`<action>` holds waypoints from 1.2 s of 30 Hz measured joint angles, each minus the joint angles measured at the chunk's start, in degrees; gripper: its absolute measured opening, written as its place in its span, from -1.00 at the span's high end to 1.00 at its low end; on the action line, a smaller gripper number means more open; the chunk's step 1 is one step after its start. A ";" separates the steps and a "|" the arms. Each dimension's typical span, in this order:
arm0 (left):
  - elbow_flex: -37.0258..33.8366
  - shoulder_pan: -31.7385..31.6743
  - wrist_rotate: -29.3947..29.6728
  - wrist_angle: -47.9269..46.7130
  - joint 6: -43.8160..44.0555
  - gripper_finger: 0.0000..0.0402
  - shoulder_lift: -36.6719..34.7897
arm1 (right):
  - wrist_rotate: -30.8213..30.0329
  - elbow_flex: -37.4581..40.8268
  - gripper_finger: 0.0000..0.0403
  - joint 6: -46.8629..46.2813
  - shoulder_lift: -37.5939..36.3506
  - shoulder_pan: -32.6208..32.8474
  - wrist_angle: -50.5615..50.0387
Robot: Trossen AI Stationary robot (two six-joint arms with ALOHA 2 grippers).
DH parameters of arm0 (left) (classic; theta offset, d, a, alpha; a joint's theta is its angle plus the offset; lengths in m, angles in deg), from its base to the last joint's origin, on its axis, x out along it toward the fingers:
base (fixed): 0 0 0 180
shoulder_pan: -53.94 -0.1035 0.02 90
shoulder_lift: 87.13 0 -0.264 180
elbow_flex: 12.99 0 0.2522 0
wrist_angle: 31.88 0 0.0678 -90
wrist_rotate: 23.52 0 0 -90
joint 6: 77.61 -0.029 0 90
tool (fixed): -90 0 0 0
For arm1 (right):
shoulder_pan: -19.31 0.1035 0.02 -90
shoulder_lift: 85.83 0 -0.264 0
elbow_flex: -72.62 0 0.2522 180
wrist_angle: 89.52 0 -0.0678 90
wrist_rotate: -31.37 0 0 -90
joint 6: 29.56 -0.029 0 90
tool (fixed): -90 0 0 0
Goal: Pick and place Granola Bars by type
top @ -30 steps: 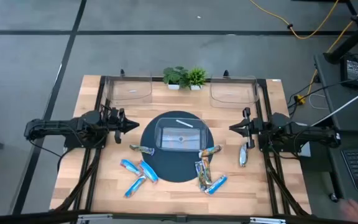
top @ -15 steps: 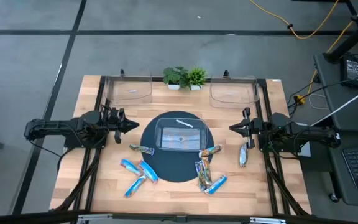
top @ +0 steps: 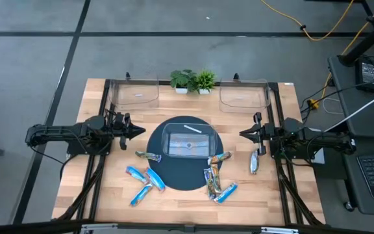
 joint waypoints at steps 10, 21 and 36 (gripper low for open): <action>0.02 -0.02 0.00 0.02 -0.02 0.98 -0.02 | 0.00 0.00 0.84 -0.05 0.00 0.00 -0.01; 0.01 -0.02 0.00 0.00 -0.01 0.98 0.00 | 0.00 0.00 0.84 -0.05 0.01 -0.02 -0.01; 0.00 0.00 0.00 0.00 0.00 0.98 0.00 | 0.00 0.00 0.84 -0.05 0.01 -0.01 1.00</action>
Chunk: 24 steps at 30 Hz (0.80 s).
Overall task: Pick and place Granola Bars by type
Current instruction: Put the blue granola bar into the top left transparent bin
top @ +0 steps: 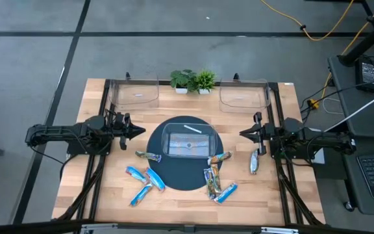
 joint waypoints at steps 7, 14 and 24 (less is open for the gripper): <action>0.01 -0.01 0.01 0.01 -0.01 0.98 -0.01 | 0.00 0.00 0.84 0.18 0.01 0.01 5.11; 0.01 -0.01 1.71 0.08 -6.94 0.98 -0.01 | -5.21 0.00 0.84 -4.37 -0.01 0.02 8.53; 0.00 -0.01 8.39 2.83 -15.94 0.98 -0.02 | -7.90 0.01 0.84 -4.45 -0.01 0.02 10.79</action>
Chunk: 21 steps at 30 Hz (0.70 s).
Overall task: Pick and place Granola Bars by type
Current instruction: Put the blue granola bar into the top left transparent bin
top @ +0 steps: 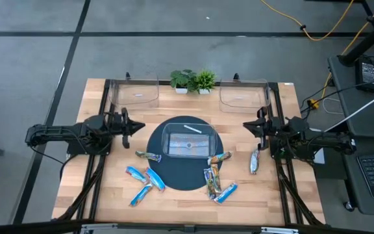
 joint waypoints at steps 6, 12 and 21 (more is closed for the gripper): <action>0.00 0.01 5.10 2.26 -0.14 0.98 0.00 | -0.67 -0.01 0.84 -0.08 0.00 0.00 0.94; 0.24 -0.02 7.23 7.07 5.25 0.98 0.00 | -1.13 -0.85 0.84 -1.55 0.07 0.00 0.66; 9.42 -0.02 0.09 6.46 2.75 0.98 1.40 | -2.12 -10.19 0.84 -1.52 0.56 0.00 -13.75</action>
